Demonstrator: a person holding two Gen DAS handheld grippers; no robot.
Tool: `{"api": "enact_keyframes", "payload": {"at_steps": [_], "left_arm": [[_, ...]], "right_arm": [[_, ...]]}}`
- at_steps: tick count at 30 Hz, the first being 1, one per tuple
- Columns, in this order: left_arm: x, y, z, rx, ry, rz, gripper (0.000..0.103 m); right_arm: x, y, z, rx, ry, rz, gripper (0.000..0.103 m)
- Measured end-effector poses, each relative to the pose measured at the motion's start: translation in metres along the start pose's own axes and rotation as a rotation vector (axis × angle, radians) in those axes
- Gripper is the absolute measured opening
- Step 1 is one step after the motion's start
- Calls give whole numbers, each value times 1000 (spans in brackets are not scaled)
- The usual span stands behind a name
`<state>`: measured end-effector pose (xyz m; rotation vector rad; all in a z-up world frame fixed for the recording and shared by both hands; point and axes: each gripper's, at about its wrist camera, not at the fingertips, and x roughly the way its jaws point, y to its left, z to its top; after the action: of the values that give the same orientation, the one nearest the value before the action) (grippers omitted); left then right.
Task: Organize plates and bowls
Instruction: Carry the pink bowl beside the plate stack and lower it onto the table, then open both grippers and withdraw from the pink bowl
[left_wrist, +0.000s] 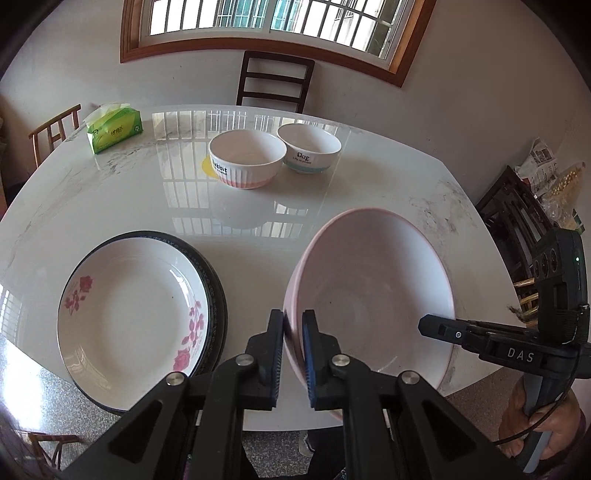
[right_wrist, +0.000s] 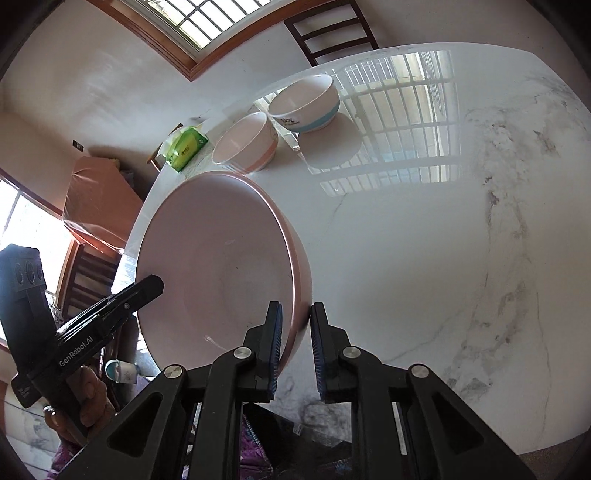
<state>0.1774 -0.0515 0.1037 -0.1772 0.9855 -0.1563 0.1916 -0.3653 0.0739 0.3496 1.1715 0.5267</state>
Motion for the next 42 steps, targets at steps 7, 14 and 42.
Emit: {"api": "enact_keyframes", "payload": {"at_steps": [7,14,42], "left_arm": [[2,14,-21,-16,31,2,11],[6,22,-26,-21,50,7,11],[-16,37,-8,29,-86,-11,19]], "right_arm": [[13,10,-17,9,32,-7,15],[22,17,-20,-1,55,-17,16],[-12,24,-5,-81,-115,33,26]]}}
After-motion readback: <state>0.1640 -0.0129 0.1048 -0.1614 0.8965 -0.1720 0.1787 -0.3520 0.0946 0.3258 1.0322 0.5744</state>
